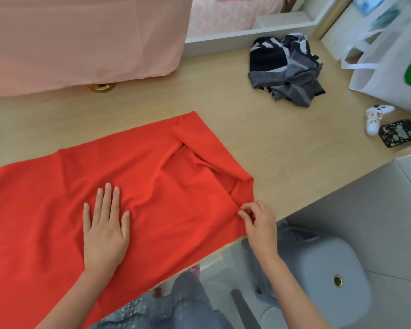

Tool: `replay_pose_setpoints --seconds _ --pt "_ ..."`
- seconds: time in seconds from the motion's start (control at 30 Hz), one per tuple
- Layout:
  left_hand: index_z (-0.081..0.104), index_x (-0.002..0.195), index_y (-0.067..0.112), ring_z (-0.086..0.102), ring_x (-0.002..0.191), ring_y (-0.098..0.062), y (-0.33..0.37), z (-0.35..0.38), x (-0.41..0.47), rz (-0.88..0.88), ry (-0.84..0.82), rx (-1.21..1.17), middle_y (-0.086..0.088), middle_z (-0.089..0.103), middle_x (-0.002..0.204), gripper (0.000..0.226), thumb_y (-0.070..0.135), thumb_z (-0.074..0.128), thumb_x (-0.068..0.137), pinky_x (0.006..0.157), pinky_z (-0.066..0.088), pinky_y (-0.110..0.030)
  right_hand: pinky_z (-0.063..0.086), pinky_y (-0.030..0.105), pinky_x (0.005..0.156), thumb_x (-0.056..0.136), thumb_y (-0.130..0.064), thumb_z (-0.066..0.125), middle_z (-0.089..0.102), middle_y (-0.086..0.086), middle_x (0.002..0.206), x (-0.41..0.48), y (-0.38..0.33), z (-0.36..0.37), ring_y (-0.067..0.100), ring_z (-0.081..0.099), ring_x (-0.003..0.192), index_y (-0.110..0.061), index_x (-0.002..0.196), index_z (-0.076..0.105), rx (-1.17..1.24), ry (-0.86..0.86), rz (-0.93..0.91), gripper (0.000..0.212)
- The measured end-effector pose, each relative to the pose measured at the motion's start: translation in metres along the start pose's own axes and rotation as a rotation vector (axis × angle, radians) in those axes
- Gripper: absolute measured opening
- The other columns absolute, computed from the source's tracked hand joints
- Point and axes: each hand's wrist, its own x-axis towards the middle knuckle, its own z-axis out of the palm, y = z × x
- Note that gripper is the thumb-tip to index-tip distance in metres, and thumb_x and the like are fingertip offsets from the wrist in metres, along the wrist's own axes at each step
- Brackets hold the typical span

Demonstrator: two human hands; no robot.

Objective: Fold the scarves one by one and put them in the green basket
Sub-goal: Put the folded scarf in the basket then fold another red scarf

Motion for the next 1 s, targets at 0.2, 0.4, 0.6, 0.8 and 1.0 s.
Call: replay_pose_setpoints --seconds 0.2,0.4,0.6,0.8,1.0 --pt "0.027 0.15 0.006 0.018 0.147 -0.021 0.0 0.001 -0.001 0.003 0.005 -0.002 -0.008 0.022 0.158 0.061 0.036 0.024 0.097 0.119 0.012 -0.047 0.042 0.035 0.069 0.092 -0.01 0.057 0.065 0.007 0.085 0.008 0.041 -0.035 0.029 0.06 0.082 -0.008 0.09 0.065 0.101 0.262 0.422 0.008" --pt "0.027 0.15 0.007 0.017 0.147 -0.021 -0.001 0.001 -0.001 0.0 0.001 0.001 -0.008 0.021 0.158 0.061 0.036 0.024 0.097 0.119 0.012 -0.048 0.037 0.034 0.084 0.084 0.005 0.047 0.058 0.012 0.11 0.015 0.05 -0.057 0.032 0.05 0.103 -0.006 0.111 0.06 0.051 0.287 0.549 0.032" --pt "0.028 0.15 0.006 0.018 0.147 -0.022 0.0 0.001 -0.001 0.005 0.004 0.003 -0.009 0.022 0.158 0.061 0.036 0.025 0.097 0.119 0.012 -0.048 0.04 0.04 0.091 0.087 -0.026 0.066 0.061 0.004 0.105 0.066 -0.015 -0.028 0.025 0.05 0.099 -0.014 0.111 0.063 0.072 0.12 0.047 0.027" --pt "0.027 0.15 0.007 0.019 0.147 -0.021 0.0 0.0 -0.001 -0.003 0.001 0.009 -0.008 0.022 0.158 0.061 0.036 0.025 0.097 0.119 0.013 -0.048 0.037 0.035 0.084 0.076 -0.03 0.075 0.059 0.006 0.099 0.122 -0.059 0.033 0.026 0.05 0.096 -0.014 0.098 0.063 -0.047 0.046 -0.107 0.03" --pt "0.025 0.151 0.009 0.016 0.147 -0.019 0.001 -0.002 0.0 -0.006 -0.012 0.001 -0.007 0.021 0.159 0.061 0.036 0.025 0.097 0.119 0.013 -0.047 0.04 0.039 0.077 0.089 -0.024 0.06 0.068 0.015 0.092 0.167 -0.039 0.029 0.034 0.057 0.093 -0.01 0.094 0.068 0.038 0.199 0.118 0.017"
